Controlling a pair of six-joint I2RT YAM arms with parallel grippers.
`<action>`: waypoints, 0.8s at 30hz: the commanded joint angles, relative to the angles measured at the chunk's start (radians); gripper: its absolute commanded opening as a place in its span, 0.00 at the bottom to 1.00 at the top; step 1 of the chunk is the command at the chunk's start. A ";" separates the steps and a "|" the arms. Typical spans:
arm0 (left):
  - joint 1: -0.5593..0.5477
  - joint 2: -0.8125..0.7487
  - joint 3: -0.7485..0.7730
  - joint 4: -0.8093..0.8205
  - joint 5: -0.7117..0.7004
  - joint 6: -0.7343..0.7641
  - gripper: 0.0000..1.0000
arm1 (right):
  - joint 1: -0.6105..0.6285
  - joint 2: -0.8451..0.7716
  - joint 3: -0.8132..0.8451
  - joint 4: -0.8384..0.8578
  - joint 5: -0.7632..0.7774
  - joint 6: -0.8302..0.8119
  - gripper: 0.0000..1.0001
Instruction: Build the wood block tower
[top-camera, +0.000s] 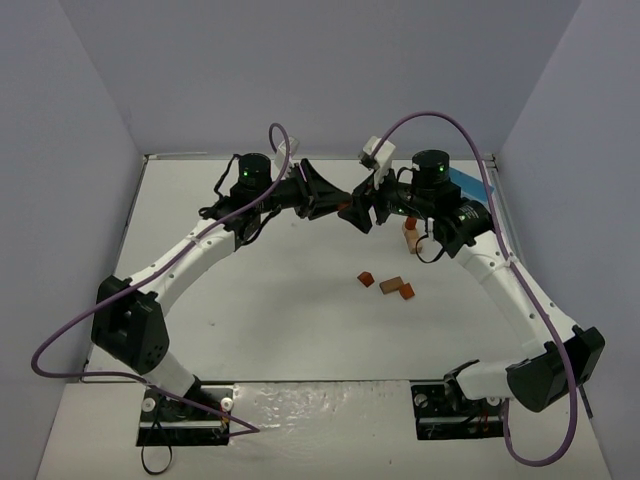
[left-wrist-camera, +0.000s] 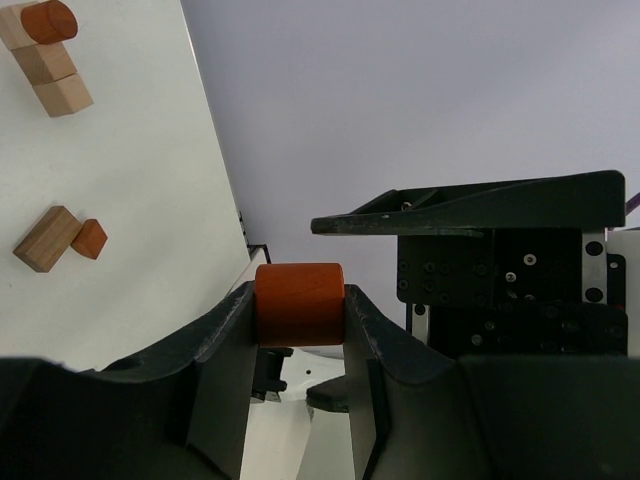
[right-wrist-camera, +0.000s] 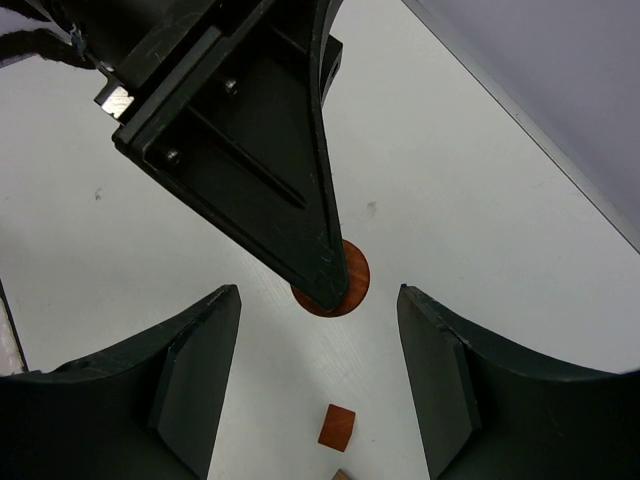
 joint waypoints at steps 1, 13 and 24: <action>-0.007 -0.079 0.077 0.084 0.031 0.014 0.01 | 0.008 0.004 0.040 0.076 -0.004 0.008 0.60; -0.011 -0.063 0.089 0.084 0.045 0.016 0.01 | 0.008 0.012 0.068 0.083 -0.012 0.007 0.52; -0.016 -0.053 0.094 0.085 0.054 0.019 0.01 | 0.005 0.004 0.079 0.100 -0.015 0.021 0.51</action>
